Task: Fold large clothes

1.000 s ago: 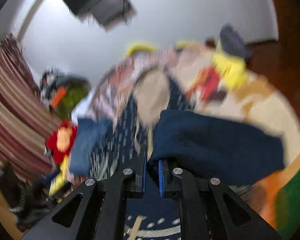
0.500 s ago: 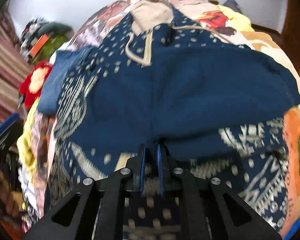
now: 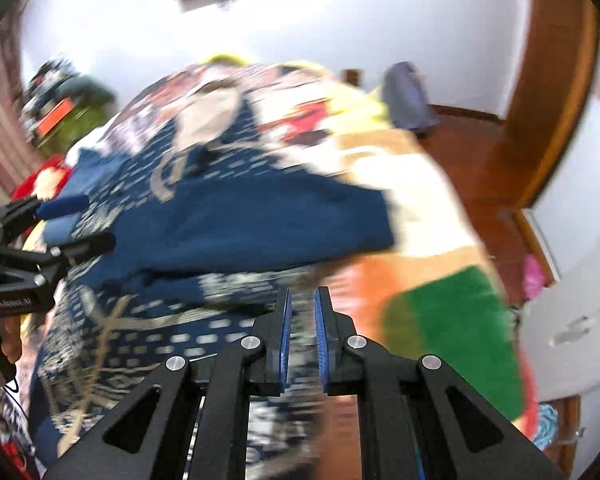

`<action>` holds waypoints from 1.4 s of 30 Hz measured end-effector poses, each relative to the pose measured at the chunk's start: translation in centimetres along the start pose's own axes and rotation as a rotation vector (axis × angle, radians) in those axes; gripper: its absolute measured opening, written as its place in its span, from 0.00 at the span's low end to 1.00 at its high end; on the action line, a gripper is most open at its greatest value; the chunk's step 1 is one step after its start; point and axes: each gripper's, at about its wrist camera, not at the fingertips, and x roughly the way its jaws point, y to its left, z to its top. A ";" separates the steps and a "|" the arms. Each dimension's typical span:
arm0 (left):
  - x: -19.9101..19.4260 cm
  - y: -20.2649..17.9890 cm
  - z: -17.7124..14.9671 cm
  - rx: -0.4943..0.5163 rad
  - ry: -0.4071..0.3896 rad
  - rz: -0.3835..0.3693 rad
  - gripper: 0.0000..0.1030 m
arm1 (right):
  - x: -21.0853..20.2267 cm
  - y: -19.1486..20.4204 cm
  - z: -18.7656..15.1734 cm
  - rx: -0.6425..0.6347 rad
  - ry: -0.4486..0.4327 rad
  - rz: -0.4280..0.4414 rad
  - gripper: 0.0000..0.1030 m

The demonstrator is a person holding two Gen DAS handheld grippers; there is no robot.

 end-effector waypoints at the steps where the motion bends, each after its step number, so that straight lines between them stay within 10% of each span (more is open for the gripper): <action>1: 1.3 -1.1 0.8 0.021 0.016 -0.018 0.78 | -0.2 -1.4 0.1 0.018 -0.005 -0.017 0.08; 11: 12.5 -9.3 5.1 0.085 0.193 -0.164 0.78 | 1.8 -9.4 -1.5 0.180 0.034 -0.088 0.08; 17: 14.7 -9.9 5.9 0.092 0.187 -0.100 0.34 | 3.3 -10.0 -2.9 0.203 0.066 -0.074 0.07; 20: 13.2 -8.6 6.4 0.040 0.162 -0.150 0.10 | 3.7 -9.8 -3.0 0.199 0.073 -0.062 0.07; 32: -3.9 3.3 7.5 -0.115 -0.202 -0.103 0.08 | 3.8 -3.8 0.9 0.028 -0.005 -0.039 0.08; 42: -9.0 15.4 -0.3 -0.266 -0.210 0.085 0.08 | 5.9 4.8 4.7 -0.100 0.004 0.119 0.08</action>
